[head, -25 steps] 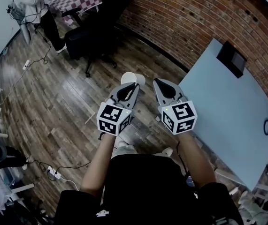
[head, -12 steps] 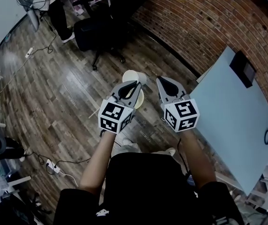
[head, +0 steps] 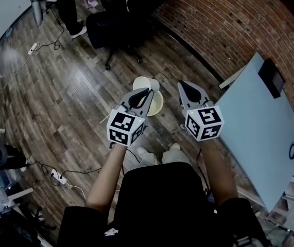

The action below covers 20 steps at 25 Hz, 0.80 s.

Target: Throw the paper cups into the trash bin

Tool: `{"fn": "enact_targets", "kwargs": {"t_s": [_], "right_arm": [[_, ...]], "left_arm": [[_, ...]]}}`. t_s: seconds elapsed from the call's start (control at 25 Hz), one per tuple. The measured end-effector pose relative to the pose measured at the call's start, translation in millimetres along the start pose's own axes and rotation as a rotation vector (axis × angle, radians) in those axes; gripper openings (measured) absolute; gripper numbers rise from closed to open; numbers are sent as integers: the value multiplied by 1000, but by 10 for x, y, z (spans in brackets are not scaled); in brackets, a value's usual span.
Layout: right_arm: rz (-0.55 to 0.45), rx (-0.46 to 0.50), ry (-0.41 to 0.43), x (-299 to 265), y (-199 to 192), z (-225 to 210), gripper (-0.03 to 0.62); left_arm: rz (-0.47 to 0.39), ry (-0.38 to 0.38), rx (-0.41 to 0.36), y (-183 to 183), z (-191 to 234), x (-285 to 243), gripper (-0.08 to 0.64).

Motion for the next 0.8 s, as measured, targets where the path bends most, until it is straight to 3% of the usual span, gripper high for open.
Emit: {"fn": "enact_targets", "kwargs": {"t_s": [0.2,0.48,0.8], "right_arm": [[36,1,23,-136,-67,-1,2],[30,-12,67,-530,-14,16,2],[5,-40,110,-952,158,-163,3]], "left_arm": [[15,19,43,-119,96,-32,26],[63,59,2,-183,441,-98,26],[75,71,7,-76,782,-373,26]]}}
Point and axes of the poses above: the fingertips, and each gripper's own axes: x backward along the fingers, z to its left, y out of its top, the point moved 1 cm from there along x, backward along the fingers, and after that the axes turned 6 degrees about z, right-handed, at the moved point
